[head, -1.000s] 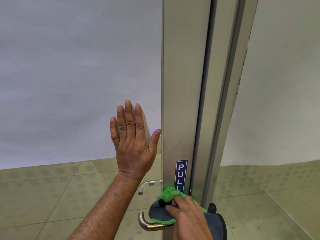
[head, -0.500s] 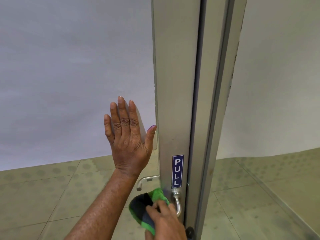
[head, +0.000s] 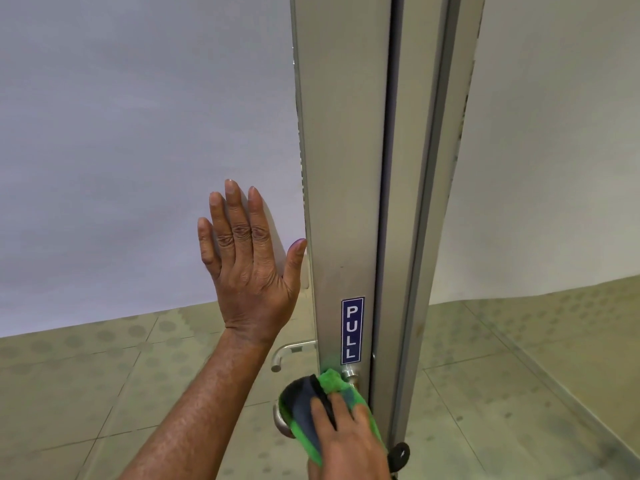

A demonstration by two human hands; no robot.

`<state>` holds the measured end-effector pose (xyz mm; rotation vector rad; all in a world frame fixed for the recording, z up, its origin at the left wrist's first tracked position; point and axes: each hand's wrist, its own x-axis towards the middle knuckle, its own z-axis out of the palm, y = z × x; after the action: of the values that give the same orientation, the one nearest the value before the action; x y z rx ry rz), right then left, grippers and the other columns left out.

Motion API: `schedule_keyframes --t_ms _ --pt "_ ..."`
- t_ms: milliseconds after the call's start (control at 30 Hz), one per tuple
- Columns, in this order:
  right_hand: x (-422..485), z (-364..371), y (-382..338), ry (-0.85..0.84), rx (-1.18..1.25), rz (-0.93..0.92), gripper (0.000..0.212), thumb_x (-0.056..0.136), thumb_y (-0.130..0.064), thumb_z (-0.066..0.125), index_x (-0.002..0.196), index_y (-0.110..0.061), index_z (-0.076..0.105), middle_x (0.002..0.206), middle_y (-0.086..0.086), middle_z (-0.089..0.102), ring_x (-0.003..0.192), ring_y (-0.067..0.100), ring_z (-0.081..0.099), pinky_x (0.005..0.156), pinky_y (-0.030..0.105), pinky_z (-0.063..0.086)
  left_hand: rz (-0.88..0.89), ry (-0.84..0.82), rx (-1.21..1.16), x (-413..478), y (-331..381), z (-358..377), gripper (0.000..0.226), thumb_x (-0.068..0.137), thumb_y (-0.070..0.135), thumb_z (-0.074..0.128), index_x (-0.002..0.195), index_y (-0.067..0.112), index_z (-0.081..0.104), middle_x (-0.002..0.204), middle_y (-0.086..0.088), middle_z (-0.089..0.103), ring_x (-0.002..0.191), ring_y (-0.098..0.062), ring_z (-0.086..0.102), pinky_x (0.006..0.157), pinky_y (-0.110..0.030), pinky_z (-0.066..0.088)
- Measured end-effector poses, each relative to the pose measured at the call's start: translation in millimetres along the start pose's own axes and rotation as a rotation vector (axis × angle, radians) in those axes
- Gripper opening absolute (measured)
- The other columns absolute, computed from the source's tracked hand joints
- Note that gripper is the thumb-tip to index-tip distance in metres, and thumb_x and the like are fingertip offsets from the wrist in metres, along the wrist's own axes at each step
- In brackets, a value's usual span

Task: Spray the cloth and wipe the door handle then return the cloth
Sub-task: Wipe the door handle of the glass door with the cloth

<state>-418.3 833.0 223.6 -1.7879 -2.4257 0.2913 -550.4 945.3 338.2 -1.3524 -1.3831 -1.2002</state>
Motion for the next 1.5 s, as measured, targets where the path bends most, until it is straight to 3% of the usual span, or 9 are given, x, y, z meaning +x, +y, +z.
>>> schedule_keyframes --t_ms 100,267,367,500,767,900,1200,1300,1500 --pt "12 7 -15 -0.147 0.048 0.002 0.068 0.099 -0.032 0.048 0.159 -0.023 0.015 0.164 0.012 0.022 0.149 0.035 0.016 0.12 0.048 0.028 0.005 0.004 -0.008 -1 0 1 0.079 0.109 0.058 0.026 0.166 0.01 0.002 0.171 -0.021 0.018 0.165 -0.026 -0.003 0.133 -0.041 -0.005" --pt "17 -4 -20 -0.069 -0.012 -0.123 0.061 0.095 -0.037 0.045 0.152 -0.017 0.037 0.14 0.014 0.053 0.13 0.034 0.043 0.105 0.051 0.04 0.021 0.029 -0.002 -2 -2 2 0.079 0.109 0.057 0.029 0.166 0.008 0.004 0.17 -0.025 0.023 0.164 -0.032 0.005 0.133 -0.043 -0.002" --pt "3 7 -3 0.007 -0.015 -0.189 0.061 0.072 -0.064 0.047 0.125 -0.04 0.064 0.107 -0.01 0.072 0.094 0.019 0.071 0.079 0.043 0.059 0.005 0.032 -0.005 -2 -2 2 0.079 0.108 0.057 0.03 0.166 0.01 0.003 0.171 -0.024 0.02 0.163 -0.019 -0.009 0.133 -0.043 -0.003" --pt "0 22 35 0.126 -0.091 -0.33 0.068 0.064 -0.072 0.06 0.128 -0.049 0.049 0.117 -0.018 0.072 0.108 0.017 0.072 0.094 0.049 0.056 0.008 0.025 -0.007 -1 -3 3 0.078 0.108 0.058 0.029 0.166 0.013 0.001 0.172 -0.021 0.017 0.162 -0.018 -0.01 0.133 -0.043 -0.003" --pt "-3 53 67 0.228 -0.054 -0.273 0.063 0.084 -0.069 0.051 0.139 -0.039 0.05 0.131 -0.005 0.068 0.132 0.028 0.044 0.118 0.05 0.009 0.005 0.025 0.003 -1 -4 5 0.078 0.108 0.059 0.028 0.166 0.015 0.0 0.173 -0.018 0.014 0.163 -0.018 -0.011 0.133 -0.042 -0.005" --pt "-5 65 38 0.211 0.003 -0.183 0.064 0.091 -0.076 0.026 0.137 -0.042 0.052 0.127 -0.001 0.072 0.13 0.031 0.044 0.114 0.049 0.013 0.013 0.03 -0.002 -1 -4 6 0.078 0.108 0.059 0.027 0.166 0.015 0.0 0.172 -0.018 0.013 0.163 -0.017 -0.012 0.133 -0.041 -0.006" --pt "13 44 6 0.283 0.079 -0.313 0.049 0.09 -0.065 0.044 0.135 -0.048 0.048 0.125 -0.007 0.062 0.106 0.019 0.062 0.083 0.044 0.046 0.01 0.05 0.021 0 -2 3 0.079 0.108 0.056 0.03 0.166 0.004 0.015 0.169 -0.025 0.022 0.161 -0.019 -0.006 0.133 -0.043 -0.002" --pt "17 42 0 0.277 0.191 -0.375 0.046 0.099 -0.065 0.027 0.135 -0.047 0.048 0.146 -0.008 0.05 0.121 0.018 0.05 0.091 0.045 0.038 0.022 0.055 0.027 0 -2 3 0.078 0.108 0.056 0.03 0.164 0.003 0.018 0.168 -0.027 0.025 0.164 -0.03 0.006 0.132 -0.045 0.002" --pt "14 32 28 0.218 0.25 -0.494 0.054 0.092 -0.056 0.051 0.142 -0.036 0.042 0.142 -0.012 0.051 0.123 0.014 0.045 0.1 0.04 0.038 0.033 0.072 0.035 1 -1 3 0.077 0.108 0.055 0.031 0.162 0.001 0.021 0.166 -0.031 0.029 0.156 -0.045 0.021 0.132 -0.045 0.002"
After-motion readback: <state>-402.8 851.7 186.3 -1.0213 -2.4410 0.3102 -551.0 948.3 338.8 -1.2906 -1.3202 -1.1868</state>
